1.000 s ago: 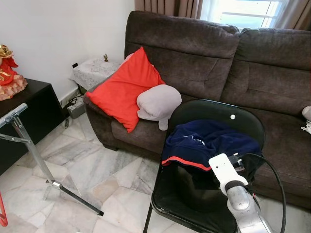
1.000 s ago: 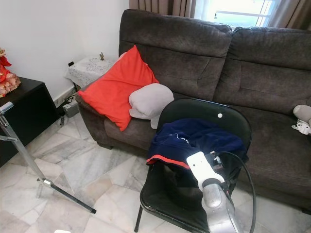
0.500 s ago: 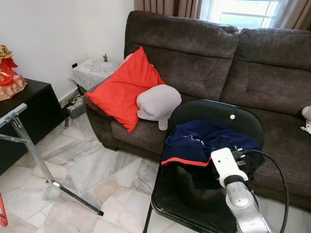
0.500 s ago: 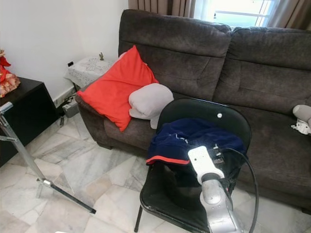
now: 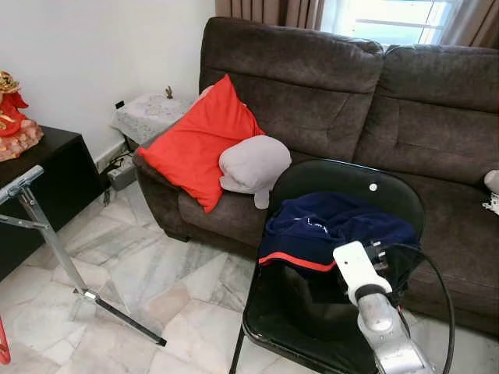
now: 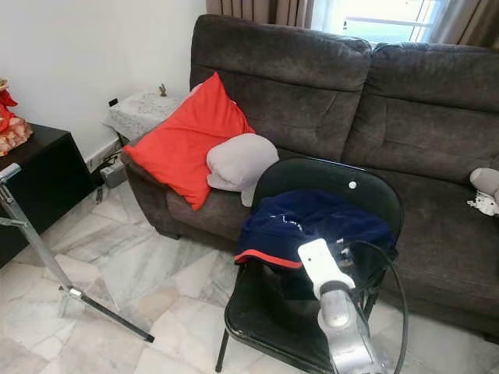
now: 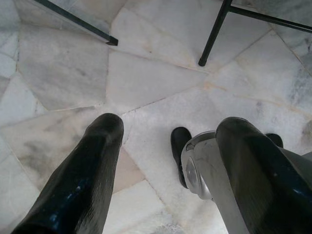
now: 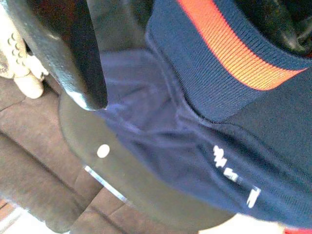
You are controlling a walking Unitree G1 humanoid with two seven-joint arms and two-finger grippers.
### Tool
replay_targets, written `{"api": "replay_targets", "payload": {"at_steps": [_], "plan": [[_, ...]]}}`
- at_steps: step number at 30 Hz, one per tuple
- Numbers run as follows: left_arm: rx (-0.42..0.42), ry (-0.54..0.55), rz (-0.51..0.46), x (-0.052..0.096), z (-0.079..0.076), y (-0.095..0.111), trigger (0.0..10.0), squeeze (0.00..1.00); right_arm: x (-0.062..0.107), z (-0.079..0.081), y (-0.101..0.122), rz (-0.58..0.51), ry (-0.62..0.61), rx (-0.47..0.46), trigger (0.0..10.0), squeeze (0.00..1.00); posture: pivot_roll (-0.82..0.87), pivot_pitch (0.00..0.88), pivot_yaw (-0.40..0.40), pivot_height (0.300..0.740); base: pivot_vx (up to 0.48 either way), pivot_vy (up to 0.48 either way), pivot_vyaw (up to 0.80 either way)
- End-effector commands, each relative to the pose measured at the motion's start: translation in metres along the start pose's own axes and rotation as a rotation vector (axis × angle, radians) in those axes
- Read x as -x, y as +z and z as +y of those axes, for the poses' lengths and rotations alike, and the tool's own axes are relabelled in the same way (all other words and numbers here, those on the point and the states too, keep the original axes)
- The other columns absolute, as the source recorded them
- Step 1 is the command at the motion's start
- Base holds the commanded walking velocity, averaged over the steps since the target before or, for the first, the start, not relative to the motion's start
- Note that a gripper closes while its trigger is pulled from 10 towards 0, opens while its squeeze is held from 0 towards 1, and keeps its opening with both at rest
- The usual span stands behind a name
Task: Hang hanger
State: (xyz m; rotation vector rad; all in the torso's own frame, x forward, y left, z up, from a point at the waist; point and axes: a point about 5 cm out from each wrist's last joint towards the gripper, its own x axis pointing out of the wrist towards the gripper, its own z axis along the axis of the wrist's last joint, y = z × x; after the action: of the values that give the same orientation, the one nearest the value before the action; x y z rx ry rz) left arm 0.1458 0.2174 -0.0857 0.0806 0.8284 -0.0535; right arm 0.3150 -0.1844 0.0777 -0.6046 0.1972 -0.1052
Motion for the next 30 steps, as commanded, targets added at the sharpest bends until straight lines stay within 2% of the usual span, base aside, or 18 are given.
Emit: {"api": "replay_targets", "payload": {"at_steps": [1, 2, 3, 5, 12, 30], "plan": [[-0.021, -0.002, 0.025, 0.001, 0.002, -0.004, 10.0, 0.0, 0.0, -0.001, 0.001, -0.001, 0.001, -0.009, 6.2, 0.0, 0.06, 0.01, 0.016, 0.74, 0.0, 0.0, 0.0], [-0.021, -0.003, 0.025, 0.001, 0.002, -0.004, 10.0, 0.0, 0.0, 0.0, 0.0, 0.005, 0.01, -0.008, 3.6, 0.0, 0.06, 0.01, 0.016, 0.74, 0.0, 0.0, 0.0], [-0.021, -0.004, 0.026, 0.001, 0.002, -0.004, 10.0, 0.0, 0.001, 0.002, -0.003, 0.018, 0.023, -0.009, 0.0, 0.0, 0.06, 0.01, 0.016, 0.74, 0.0, 0.0, 0.0], [-0.02, -0.005, 0.027, 0.001, 0.001, -0.004, 10.0, 0.0, 0.003, 0.007, -0.01, 0.059, 0.046, -0.001, 0.0, 0.0, 0.06, 0.01, 0.016, 0.74, 0.0, 0.0, 0.0], [-0.022, -0.009, 0.035, 0.001, 0.0, -0.005, 10.0, 0.0, 0.003, 0.006, -0.021, 0.12, 0.027, -0.021, 0.0, 0.0, 0.06, 0.012, 0.018, 0.74, 0.0, 0.0, 0.0], [-0.025, -0.016, 0.032, 0.002, 0.0, -0.006, 10.0, 0.0, 0.002, 0.005, -0.02, 0.117, 0.025, -0.026, 0.0, 0.0, 0.07, 0.012, 0.02, 0.74, 0.0, 0.0, 0.0]]}}
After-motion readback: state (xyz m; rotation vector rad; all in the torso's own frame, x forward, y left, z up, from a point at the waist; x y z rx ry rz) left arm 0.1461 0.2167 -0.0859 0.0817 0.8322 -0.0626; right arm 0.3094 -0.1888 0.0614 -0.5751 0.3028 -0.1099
